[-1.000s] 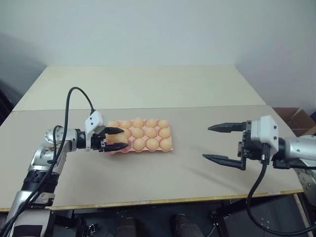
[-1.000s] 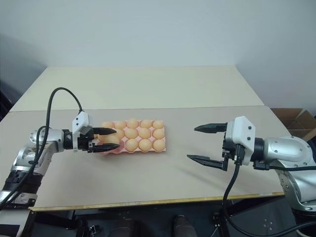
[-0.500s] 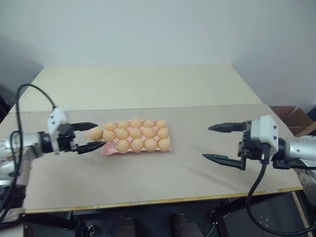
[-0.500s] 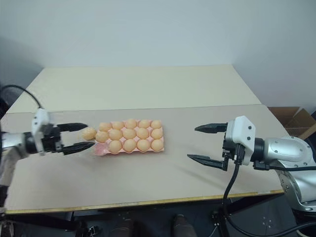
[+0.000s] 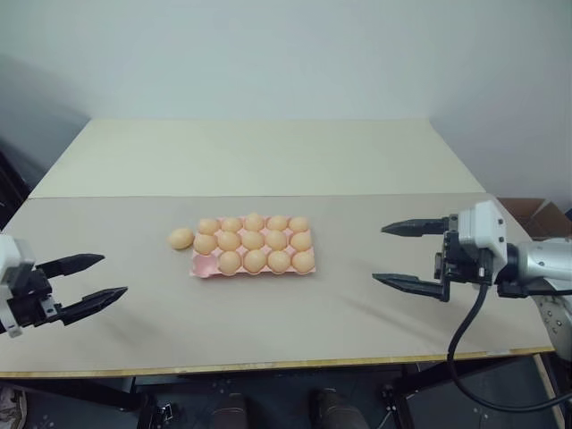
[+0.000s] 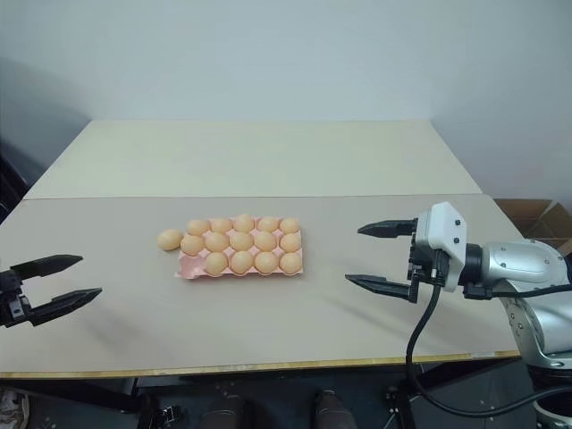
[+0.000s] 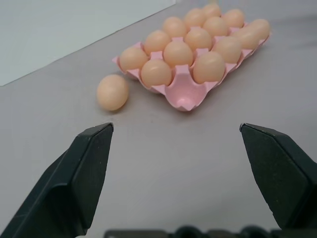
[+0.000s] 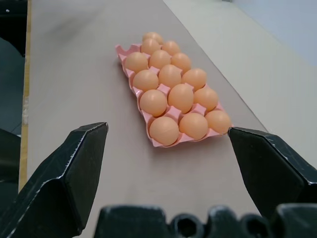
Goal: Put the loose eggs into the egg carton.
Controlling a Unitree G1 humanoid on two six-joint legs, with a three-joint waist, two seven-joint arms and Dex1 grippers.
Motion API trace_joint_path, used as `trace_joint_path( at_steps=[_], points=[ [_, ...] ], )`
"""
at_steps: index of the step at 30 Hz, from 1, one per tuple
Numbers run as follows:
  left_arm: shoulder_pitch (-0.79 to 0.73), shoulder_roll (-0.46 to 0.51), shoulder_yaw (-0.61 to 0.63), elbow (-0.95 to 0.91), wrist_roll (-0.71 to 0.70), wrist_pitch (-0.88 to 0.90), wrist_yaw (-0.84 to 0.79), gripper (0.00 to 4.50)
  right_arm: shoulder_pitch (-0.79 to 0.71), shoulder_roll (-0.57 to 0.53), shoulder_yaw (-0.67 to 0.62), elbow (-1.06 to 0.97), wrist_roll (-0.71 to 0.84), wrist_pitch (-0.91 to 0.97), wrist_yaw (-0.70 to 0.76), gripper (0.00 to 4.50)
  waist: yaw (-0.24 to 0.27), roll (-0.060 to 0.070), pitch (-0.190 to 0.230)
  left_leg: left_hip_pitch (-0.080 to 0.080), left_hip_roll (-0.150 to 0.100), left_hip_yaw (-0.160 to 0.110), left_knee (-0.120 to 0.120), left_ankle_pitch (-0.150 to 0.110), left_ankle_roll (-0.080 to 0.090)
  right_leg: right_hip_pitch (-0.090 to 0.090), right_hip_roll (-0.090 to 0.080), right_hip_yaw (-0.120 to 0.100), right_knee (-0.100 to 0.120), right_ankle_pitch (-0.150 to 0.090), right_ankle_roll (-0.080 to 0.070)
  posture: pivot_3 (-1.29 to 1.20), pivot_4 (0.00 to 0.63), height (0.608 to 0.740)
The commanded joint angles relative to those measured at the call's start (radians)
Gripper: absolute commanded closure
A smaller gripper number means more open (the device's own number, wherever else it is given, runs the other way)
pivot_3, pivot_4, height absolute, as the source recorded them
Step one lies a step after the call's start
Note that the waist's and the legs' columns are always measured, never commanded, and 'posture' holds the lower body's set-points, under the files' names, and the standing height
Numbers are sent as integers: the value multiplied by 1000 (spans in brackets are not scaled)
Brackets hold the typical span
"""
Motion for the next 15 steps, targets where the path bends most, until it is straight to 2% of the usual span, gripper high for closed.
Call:
trace_joint_path(
  at_steps=[1, 15],
  points=[
    [-7, -3, 2, -39, -25, 10, 29, 47, -17, -6, -6, -4, 0, -21, 10, 0, -1, 0, 0, 0, 0, 0, 0, 0, 0, 0, 0, 0, 0, 0, 0, 0, 150, 740],
    [-108, -2, -91, 16, -17, -6, 76, 47, -9, -4, -30, -29, 20, -5, -8, 0, -4, 0, 0, 0, 0, 1, 0, 0, 0, 0, 0, 1, 0, 0, 0, 0, 150, 740]
  ],
)
